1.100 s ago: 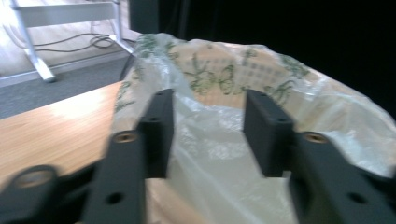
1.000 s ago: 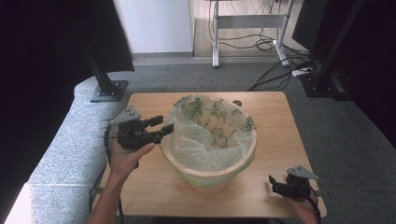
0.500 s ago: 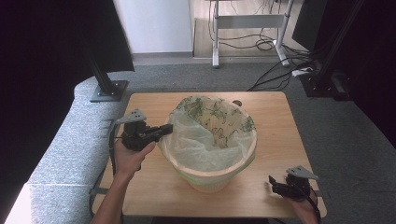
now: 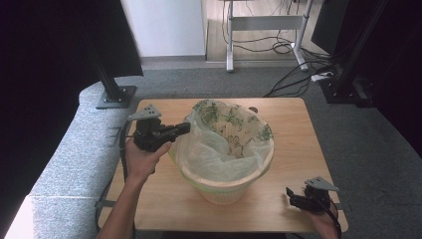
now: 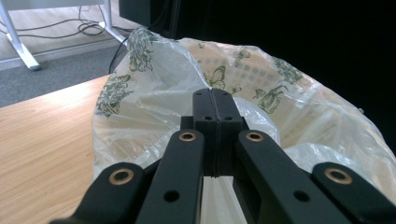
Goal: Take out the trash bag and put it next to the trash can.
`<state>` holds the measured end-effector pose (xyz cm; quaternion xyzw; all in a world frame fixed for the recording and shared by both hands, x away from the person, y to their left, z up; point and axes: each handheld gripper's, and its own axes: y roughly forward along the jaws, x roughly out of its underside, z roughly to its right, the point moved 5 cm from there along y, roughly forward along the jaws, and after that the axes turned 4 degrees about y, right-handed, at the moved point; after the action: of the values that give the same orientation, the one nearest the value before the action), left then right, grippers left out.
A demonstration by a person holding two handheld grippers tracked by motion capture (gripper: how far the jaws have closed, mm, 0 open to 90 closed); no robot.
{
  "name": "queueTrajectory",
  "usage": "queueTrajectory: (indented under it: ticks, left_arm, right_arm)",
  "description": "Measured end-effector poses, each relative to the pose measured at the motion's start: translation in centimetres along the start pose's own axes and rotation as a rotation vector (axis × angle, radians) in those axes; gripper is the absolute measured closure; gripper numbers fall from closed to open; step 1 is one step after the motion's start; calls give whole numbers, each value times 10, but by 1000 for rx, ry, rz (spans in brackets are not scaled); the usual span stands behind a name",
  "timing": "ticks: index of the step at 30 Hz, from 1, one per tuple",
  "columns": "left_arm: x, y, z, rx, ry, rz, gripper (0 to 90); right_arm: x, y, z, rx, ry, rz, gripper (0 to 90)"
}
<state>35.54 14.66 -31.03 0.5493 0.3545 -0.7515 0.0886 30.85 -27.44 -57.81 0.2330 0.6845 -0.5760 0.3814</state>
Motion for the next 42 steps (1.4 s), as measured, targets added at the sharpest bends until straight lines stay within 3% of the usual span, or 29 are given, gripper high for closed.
queueTrajectory:
  ticks: [6,8,12,14,19,24,27,31,37,42]
  left_arm:
    - [7,-2,-2,19,-17,12,900]
    - [9,-3,-3,25,-23,18,900]
    - [9,-6,-7,54,-45,46,900]
    - [8,-7,-9,67,-52,52,900]
    - [8,-8,-11,72,-46,51,900]
    - [9,-12,-11,70,-42,55,900]
    - [11,-14,-11,72,-42,54,900]
    - [11,-14,-11,76,-42,52,900]
    - [10,-12,-9,81,-37,47,900]
    - [10,-10,-9,82,-38,43,900]
  right_arm:
    - [-1,-2,2,0,12,9,136]
    - [-6,-8,-1,-19,7,64,145]
    - [-31,-38,-18,-132,-34,208,145]
    - [-43,-52,-25,-189,-52,251,144]
    - [-75,-84,-47,-339,-96,324,144]
    - [-121,-120,-81,-509,-179,380,144]
    - [-146,-136,-104,-602,-229,389,145]
    - [-169,-144,-134,-701,-295,354,146]
    - [-187,-139,-168,-768,-362,298,148]
    - [-188,-139,-188,-823,-393,273,157]
